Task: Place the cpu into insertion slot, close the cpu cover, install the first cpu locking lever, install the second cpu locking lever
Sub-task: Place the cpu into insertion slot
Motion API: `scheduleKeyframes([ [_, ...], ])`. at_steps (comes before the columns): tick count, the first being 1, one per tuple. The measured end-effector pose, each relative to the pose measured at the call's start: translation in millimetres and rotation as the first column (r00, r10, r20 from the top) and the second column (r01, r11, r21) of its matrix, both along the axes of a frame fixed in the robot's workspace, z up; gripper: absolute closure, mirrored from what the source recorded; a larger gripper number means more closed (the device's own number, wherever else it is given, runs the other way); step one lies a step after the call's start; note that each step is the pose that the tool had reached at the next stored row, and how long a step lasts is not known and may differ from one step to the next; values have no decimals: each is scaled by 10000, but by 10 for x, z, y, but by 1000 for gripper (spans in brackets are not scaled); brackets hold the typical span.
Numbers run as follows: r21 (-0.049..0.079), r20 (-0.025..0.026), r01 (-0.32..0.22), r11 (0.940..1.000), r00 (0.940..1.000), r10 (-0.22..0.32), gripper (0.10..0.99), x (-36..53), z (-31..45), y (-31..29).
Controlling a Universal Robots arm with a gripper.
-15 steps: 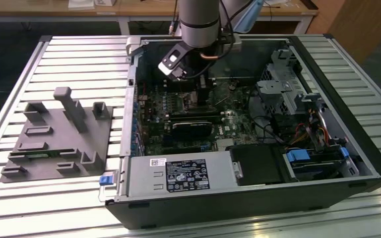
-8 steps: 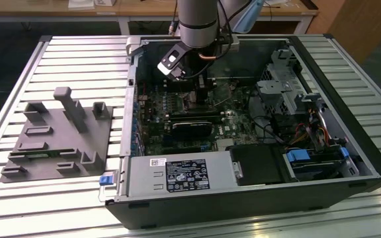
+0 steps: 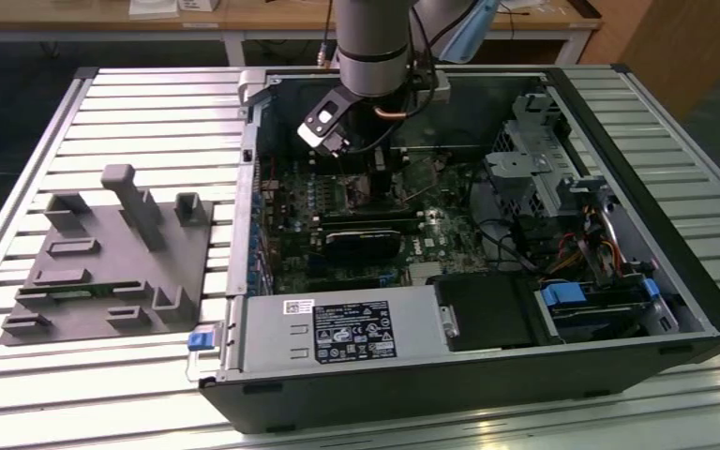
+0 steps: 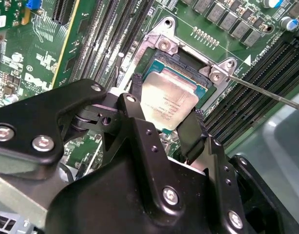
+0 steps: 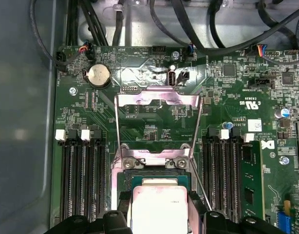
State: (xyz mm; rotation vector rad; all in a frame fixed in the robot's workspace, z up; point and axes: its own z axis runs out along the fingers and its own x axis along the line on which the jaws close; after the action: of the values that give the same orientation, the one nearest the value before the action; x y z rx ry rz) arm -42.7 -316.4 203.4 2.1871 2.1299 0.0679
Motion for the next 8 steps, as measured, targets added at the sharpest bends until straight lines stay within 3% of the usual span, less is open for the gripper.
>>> scheduleKeyframes([
  [8,2,0,-29,10000,10000,29,545,-4,-61,0],
])
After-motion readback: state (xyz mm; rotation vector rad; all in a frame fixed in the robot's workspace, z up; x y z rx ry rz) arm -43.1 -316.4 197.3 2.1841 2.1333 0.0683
